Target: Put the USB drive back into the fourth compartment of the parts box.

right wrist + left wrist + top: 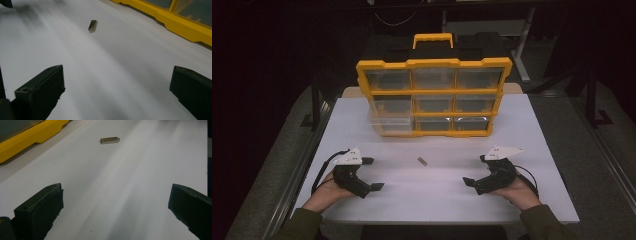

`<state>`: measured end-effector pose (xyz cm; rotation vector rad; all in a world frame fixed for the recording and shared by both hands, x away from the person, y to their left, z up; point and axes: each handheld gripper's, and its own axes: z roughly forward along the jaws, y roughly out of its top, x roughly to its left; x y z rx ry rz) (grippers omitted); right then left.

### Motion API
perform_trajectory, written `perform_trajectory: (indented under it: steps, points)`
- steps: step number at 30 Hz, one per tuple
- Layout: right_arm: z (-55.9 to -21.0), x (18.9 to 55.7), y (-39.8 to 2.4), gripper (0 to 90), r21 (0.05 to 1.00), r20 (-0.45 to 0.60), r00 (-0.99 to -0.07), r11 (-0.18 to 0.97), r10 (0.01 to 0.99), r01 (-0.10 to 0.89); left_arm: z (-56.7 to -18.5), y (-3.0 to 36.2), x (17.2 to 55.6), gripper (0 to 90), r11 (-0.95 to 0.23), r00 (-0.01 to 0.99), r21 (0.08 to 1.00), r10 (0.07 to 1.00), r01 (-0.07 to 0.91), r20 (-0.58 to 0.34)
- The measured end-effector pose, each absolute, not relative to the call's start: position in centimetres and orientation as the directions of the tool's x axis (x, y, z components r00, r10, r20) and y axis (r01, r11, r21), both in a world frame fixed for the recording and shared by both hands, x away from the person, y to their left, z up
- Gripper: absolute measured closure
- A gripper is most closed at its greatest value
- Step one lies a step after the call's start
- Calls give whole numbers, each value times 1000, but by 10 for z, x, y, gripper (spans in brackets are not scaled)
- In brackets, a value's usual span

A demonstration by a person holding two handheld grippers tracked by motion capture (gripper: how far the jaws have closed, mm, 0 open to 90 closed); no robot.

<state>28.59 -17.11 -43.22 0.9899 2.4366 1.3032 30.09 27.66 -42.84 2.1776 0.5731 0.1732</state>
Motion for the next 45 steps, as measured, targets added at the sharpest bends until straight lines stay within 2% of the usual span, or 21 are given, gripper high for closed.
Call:
perform_trajectory:
  steps: [45]
  points:
    - [-425,306,-146,0,799,137,-783,399,607,450,-428,275,301,0,-520,889,785,451,337,-83]
